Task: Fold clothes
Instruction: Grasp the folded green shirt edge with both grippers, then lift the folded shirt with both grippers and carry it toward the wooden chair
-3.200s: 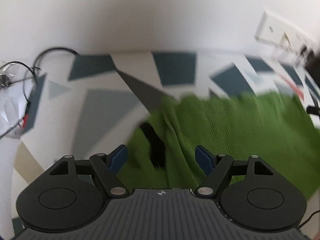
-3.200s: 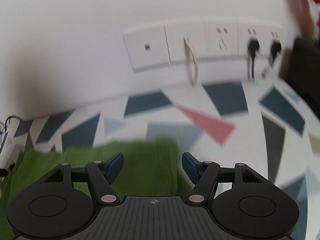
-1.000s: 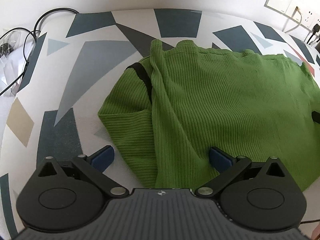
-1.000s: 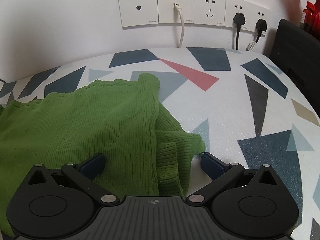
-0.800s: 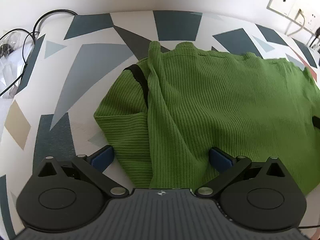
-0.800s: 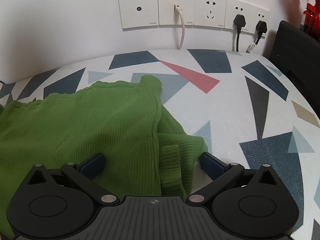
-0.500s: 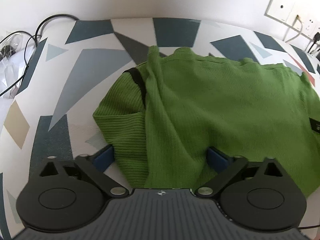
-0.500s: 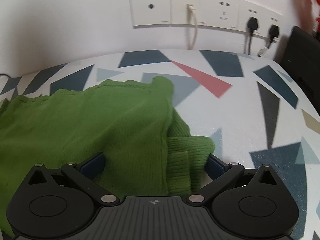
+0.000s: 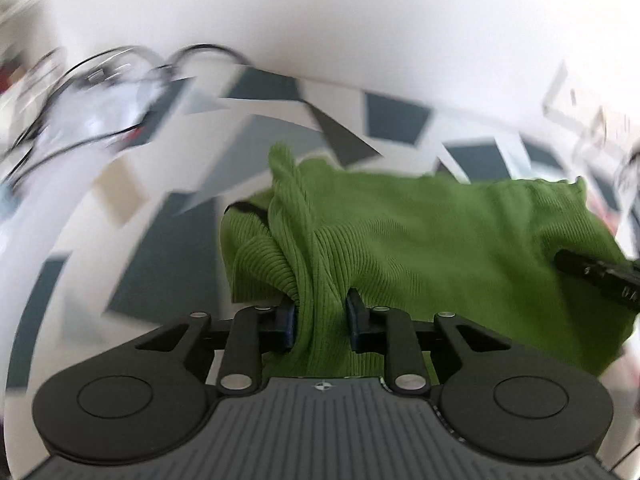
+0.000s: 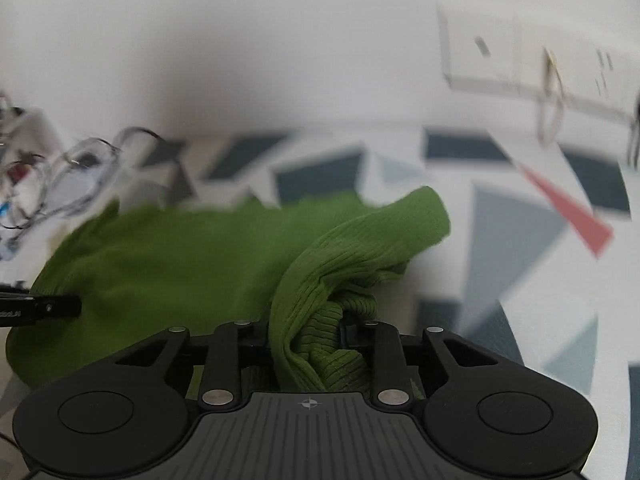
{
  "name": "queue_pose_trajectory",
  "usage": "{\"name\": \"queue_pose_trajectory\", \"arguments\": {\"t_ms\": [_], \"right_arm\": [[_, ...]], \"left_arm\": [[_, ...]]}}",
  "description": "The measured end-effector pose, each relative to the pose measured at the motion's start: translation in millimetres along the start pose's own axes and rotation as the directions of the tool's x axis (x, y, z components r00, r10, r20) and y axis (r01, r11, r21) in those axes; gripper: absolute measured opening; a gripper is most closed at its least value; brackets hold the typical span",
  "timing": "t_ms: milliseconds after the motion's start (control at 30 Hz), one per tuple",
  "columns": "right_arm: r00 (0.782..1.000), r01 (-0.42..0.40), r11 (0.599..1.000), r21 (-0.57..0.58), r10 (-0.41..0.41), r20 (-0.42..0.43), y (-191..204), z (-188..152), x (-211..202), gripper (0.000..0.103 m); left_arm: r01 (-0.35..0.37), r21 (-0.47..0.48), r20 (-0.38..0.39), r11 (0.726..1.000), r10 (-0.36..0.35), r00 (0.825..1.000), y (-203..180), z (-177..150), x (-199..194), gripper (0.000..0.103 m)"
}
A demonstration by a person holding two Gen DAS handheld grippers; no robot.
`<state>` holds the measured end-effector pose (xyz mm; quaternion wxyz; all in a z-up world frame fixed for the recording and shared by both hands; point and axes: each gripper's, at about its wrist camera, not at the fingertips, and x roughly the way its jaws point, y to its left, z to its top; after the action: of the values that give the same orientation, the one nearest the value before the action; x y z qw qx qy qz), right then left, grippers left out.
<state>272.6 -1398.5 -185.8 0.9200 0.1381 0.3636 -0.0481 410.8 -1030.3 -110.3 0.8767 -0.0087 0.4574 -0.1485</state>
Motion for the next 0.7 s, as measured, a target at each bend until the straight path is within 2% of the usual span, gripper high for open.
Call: {"name": "queue_pose_trajectory", "arguments": {"t_ms": [67,200,300,367,467,533,600,700], "right_arm": [[0.997,-0.026,0.998,-0.050,0.029,0.066,24.9,7.0,-16.5,0.024],[0.983,-0.111,0.981,-0.160,0.132,0.126,86.0,20.1,-54.8,0.024],[0.965,-0.170,0.945,-0.280,0.217,0.148,143.3,20.7,-83.0,0.024],[0.947,-0.218,0.907,-0.360,0.287,0.148,186.1,17.5,-99.6,0.024],[0.911,-0.314,0.841,-0.441,0.398,0.112,255.2,8.3,-115.7,0.024],[0.873,-0.396,0.775,-0.492,0.484,0.059,306.7,-1.9,-124.1,0.024],[0.827,-0.473,0.697,-0.539,0.561,0.001,358.6,-12.2,-132.5,0.024],[0.746,-0.573,0.553,-0.605,0.658,-0.105,436.5,-34.5,-145.3,0.024]], "left_arm": [[-0.021,-0.050,0.048,0.999,0.023,0.999,22.7,-10.1,-31.5,0.024],[-0.074,-0.163,0.154,0.984,0.099,0.983,78.4,-46.3,-109.6,0.024],[-0.133,-0.266,0.216,0.955,0.193,0.957,125.0,-87.9,-175.1,0.024],[-0.175,-0.342,0.234,0.923,0.264,0.936,153.2,-118.9,-215.4,0.024],[-0.244,-0.458,0.222,0.855,0.376,0.900,191.2,-172.3,-272.2,0.024],[-0.300,-0.532,0.194,0.792,0.458,0.867,212.9,-209.4,-307.6,0.024],[-0.349,-0.610,0.153,0.711,0.538,0.829,231.8,-246.5,-340.3,0.024],[-0.397,-0.710,0.086,0.582,0.631,0.771,254.6,-294.8,-383.7,0.024]]}}
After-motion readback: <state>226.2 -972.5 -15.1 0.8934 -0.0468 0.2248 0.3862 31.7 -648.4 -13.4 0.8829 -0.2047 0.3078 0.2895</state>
